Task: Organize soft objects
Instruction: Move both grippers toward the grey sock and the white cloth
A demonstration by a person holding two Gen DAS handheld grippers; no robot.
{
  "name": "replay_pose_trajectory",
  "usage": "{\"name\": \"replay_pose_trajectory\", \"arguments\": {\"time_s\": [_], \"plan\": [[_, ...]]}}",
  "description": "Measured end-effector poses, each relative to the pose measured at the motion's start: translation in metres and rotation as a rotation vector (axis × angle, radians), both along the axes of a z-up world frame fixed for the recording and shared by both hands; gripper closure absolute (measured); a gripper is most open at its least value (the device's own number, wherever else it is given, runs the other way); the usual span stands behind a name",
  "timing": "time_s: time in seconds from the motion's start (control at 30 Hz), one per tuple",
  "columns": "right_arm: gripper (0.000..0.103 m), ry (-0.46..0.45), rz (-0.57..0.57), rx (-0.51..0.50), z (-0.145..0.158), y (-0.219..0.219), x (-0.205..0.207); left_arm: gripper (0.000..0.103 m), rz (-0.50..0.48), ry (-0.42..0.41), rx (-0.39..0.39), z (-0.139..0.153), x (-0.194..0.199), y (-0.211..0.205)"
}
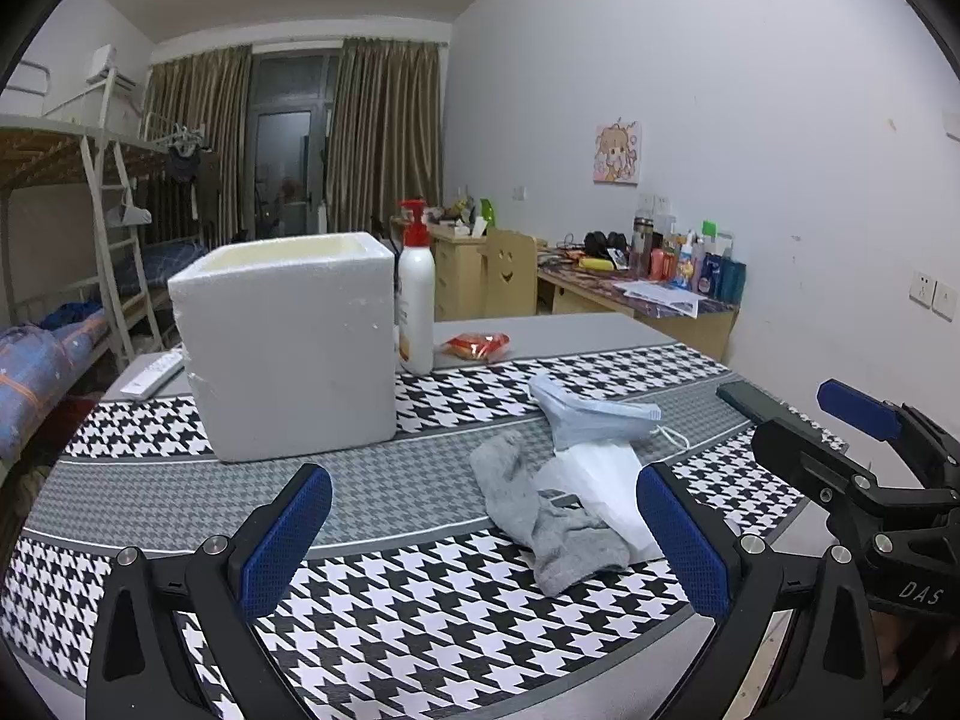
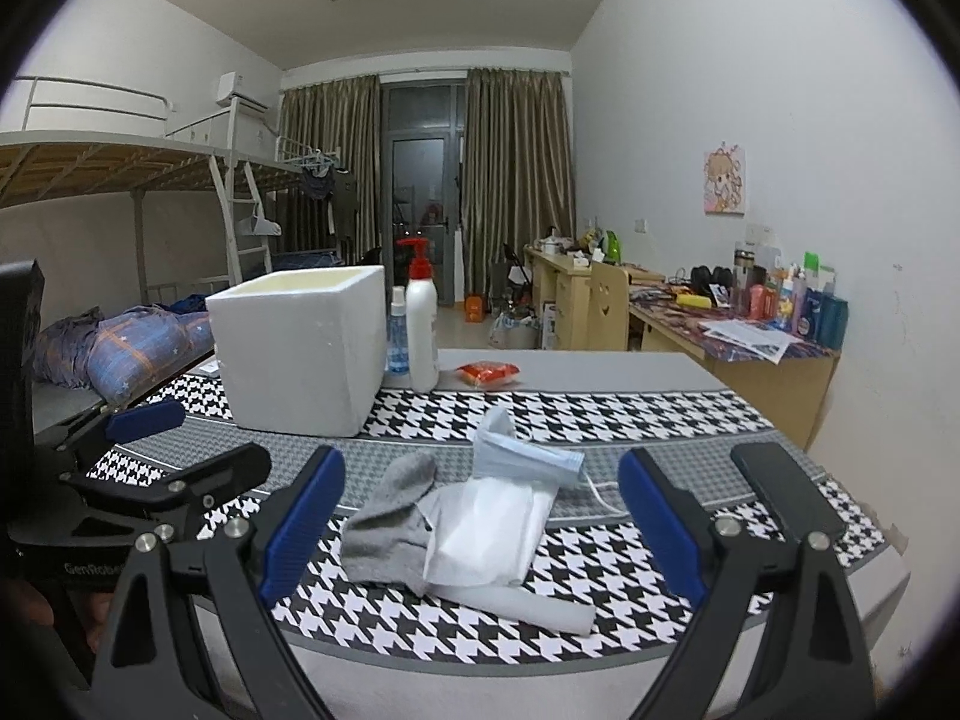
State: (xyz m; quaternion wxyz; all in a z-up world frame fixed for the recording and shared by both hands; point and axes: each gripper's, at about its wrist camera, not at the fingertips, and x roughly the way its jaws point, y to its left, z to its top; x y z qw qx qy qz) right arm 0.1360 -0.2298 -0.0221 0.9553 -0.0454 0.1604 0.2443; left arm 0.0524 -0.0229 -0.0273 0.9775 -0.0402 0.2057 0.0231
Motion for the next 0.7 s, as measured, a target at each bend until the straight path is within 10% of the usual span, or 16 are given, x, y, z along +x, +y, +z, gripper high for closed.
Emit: {"name": "replay_pose_trajectory", "arguments": {"time_s": [0.7], "plan": [[0.008,0.138,-0.003,-0.031,-0.033,-0.005,0.031,0.001,0.017,0.153,-0.017,-0.033,0.035,-0.002]]}}
